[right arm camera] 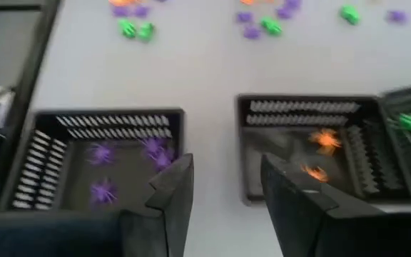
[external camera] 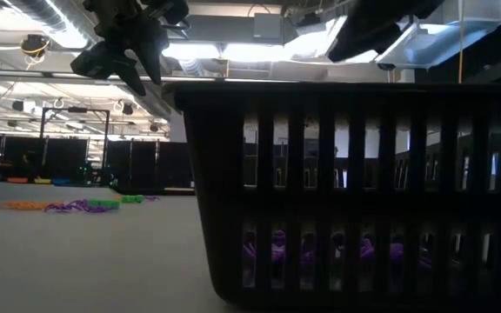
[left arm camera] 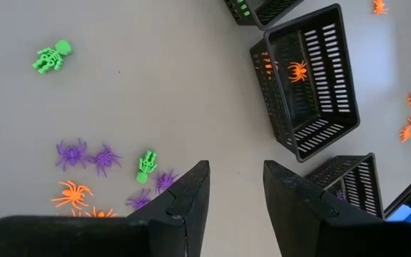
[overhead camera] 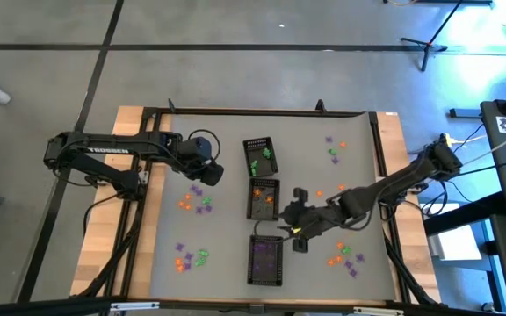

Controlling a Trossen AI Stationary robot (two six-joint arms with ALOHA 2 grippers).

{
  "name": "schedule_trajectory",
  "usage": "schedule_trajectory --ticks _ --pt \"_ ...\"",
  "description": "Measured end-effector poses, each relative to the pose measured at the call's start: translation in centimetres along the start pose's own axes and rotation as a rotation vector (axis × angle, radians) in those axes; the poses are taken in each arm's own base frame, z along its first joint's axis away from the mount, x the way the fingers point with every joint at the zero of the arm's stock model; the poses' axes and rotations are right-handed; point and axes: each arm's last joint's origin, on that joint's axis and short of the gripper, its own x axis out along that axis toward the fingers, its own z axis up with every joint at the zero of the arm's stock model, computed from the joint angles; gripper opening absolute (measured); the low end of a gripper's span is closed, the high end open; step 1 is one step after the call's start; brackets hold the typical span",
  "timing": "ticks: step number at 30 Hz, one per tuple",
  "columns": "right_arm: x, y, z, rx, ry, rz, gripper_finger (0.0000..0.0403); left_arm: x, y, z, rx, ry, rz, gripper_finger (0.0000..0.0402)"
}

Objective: Sort Halloween decoration
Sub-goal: Put the orange spider toy into the middle black bin

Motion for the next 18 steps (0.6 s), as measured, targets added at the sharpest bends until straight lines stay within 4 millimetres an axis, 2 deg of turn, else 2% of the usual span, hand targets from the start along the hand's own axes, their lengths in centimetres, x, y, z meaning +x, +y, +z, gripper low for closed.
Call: schedule_trajectory --ticks 3,6,11,15,18 --pt "-0.1 -0.2 -0.2 -0.013 0.015 -0.049 0.0163 0.0 0.0 0.0 0.0 0.0 0.0 0.0124" --pt "0.7 -0.8 -1.5 -0.02 0.022 -0.105 0.0163 0.0 0.0 0.0 0.0 -0.001 -0.001 0.0124" --pt "1.7 -3.7 -4.7 0.043 0.049 -0.118 0.0163 0.0 0.0 0.0 0.0 -0.001 -0.001 0.0124" --pt "0.8 -6.6 -6.4 0.125 0.006 -0.126 0.0163 0.0 0.0 0.0 0.0 -0.001 -0.002 0.0124" --pt "-0.7 -8.4 -7.2 0.17 -0.026 -0.147 0.0163 0.0 0.0 0.0 0.0 -0.001 -0.002 0.0124"
